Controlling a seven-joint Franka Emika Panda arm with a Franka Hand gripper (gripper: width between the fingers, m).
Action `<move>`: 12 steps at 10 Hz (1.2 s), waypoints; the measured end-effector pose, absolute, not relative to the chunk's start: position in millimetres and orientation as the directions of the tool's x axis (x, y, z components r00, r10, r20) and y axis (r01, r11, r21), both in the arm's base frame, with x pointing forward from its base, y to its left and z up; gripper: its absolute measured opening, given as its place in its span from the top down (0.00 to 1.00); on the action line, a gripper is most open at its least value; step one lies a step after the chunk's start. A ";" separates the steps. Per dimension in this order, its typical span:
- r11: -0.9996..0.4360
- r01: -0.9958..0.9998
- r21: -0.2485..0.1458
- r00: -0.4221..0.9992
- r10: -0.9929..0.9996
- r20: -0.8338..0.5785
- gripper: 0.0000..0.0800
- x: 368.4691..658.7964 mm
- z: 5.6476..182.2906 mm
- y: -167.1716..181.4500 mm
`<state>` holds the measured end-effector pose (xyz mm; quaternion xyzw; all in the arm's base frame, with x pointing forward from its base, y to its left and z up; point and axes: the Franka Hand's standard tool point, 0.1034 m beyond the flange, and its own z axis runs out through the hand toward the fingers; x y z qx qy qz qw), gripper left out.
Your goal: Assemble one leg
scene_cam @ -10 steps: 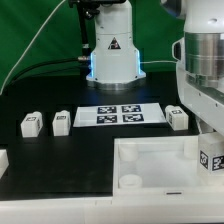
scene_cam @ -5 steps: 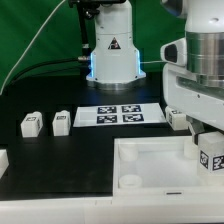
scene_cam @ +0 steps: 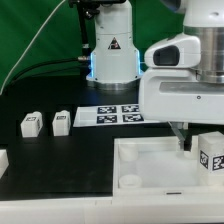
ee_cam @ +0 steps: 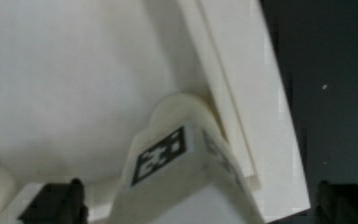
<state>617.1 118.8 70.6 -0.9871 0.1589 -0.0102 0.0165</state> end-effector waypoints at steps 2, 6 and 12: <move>-0.996 -0.083 -0.025 0.996 -0.084 0.026 0.19 618.8 71.0 111.5; -0.996 0.091 -0.006 0.995 0.091 0.031 0.19 617.8 68.3 111.4; -0.996 0.092 -0.007 0.995 0.092 0.030 0.64 617.5 68.0 112.7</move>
Offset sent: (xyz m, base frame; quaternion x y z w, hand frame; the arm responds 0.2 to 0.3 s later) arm -0.0036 0.0026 -0.0014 -0.0106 0.0097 -0.2631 0.9647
